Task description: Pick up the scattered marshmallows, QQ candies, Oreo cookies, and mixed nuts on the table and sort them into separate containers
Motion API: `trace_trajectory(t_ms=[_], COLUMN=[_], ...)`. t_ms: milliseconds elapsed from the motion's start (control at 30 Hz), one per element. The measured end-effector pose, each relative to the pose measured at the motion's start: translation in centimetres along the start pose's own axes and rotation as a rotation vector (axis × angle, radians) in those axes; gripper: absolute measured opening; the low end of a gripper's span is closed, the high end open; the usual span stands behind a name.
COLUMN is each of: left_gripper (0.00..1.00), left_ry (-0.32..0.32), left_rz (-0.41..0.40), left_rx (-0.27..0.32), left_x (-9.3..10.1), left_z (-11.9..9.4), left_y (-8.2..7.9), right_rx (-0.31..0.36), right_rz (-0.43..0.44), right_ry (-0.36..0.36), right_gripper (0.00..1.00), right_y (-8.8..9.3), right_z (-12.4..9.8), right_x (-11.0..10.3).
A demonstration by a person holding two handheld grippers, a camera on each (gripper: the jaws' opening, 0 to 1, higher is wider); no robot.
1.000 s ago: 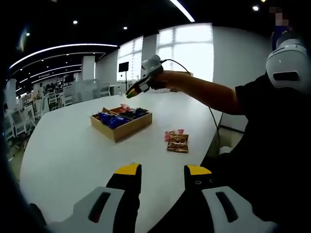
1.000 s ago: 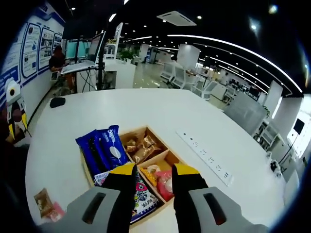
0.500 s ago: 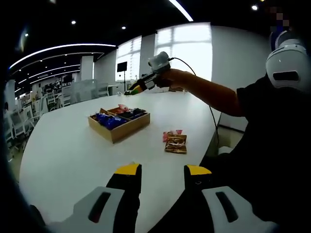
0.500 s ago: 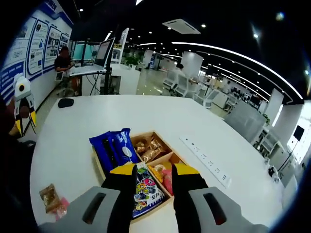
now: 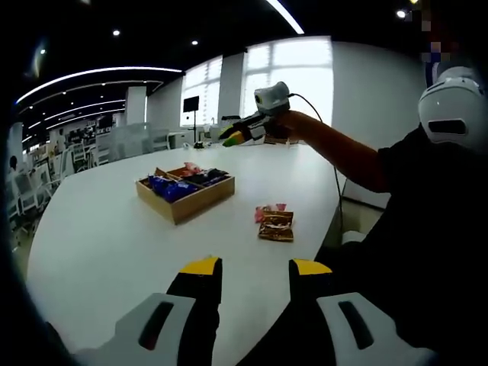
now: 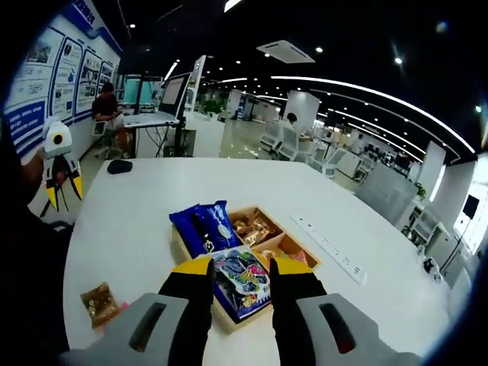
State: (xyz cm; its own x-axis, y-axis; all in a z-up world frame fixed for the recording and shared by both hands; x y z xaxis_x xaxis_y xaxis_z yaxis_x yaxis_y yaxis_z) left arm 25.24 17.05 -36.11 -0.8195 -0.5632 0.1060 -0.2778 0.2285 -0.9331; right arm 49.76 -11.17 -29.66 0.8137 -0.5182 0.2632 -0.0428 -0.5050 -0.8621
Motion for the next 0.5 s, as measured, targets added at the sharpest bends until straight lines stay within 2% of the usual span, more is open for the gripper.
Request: trace_trajectory(t_ms=[500], left_gripper=[0.40], left_ry=[0.022], left_rz=[0.001], left_rx=[-0.007], left_x=[0.3], left_z=[0.9], left_y=[-0.1], right_rx=[0.021], right_rz=[-0.018], right_ry=[0.031], right_gripper=[0.25], right_y=[1.1], right_z=[-3.6], right_x=[-1.6])
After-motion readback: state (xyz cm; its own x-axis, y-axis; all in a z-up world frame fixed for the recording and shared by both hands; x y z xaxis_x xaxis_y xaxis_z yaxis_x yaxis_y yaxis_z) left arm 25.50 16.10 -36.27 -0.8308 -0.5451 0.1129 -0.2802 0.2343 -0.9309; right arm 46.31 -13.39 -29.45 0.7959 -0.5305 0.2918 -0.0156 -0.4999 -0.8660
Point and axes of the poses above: the point that each gripper's makers call its tool centre point, and the gripper's own axes: z roughly forward along the fingers, x roughly to its right, y roughly out of its underside, the point moved 7 cm from there along -z, roughly backward along the fingers, and after that the axes turned 5 degrees about y, right-handed, at the moved point
